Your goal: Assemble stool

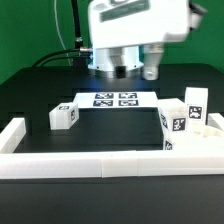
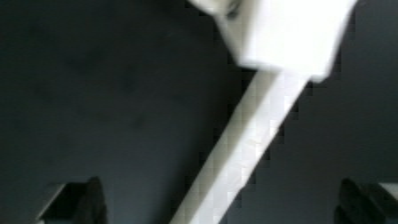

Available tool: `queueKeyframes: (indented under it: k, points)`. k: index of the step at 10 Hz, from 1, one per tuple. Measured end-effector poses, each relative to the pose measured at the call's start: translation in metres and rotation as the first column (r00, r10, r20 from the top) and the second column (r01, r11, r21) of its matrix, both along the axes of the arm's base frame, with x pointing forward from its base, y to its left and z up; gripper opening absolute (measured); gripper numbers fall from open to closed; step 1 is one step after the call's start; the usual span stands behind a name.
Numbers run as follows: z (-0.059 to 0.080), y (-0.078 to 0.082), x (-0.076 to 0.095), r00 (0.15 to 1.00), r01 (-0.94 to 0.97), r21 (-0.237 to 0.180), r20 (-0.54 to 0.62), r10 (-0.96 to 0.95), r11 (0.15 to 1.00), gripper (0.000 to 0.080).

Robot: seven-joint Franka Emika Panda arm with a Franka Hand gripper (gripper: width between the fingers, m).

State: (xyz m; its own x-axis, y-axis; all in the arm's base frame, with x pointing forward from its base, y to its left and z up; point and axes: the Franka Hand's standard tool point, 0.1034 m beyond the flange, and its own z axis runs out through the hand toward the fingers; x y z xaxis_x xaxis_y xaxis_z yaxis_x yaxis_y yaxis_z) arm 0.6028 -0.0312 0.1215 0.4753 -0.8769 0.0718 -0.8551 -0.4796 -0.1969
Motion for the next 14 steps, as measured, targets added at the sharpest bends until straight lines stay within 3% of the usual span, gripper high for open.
queueKeyframes:
  k: [2,3,4,5,7,11,12,14]
  points:
    - [-0.01,-0.034,-0.011,0.983,-0.181,-0.009,-0.03,0.181,0.983,0.0649]
    - [-0.018,-0.03,-0.015,0.979,-0.198,-0.006,-0.041,0.197,0.98,0.0649]
    - [-0.015,-0.003,-0.012,0.968,-0.247,-0.019,-0.048,0.246,0.969,0.0649]
    - [-0.015,0.001,-0.012,0.942,-0.334,-0.033,-0.046,0.333,0.942,0.0649]
    - [-0.016,-0.006,-0.013,0.874,-0.485,-0.065,-0.057,0.482,0.872,0.0649]
    - [-0.033,-0.06,-0.037,0.637,-0.77,-0.059,-0.13,0.76,0.635,0.0649]
    - [-0.034,-0.076,-0.038,0.626,-0.778,-0.039,-0.14,0.767,0.627,0.0649]
    - [-0.038,-0.073,-0.043,0.629,-0.773,-0.012,-0.147,0.764,0.634,0.0649]
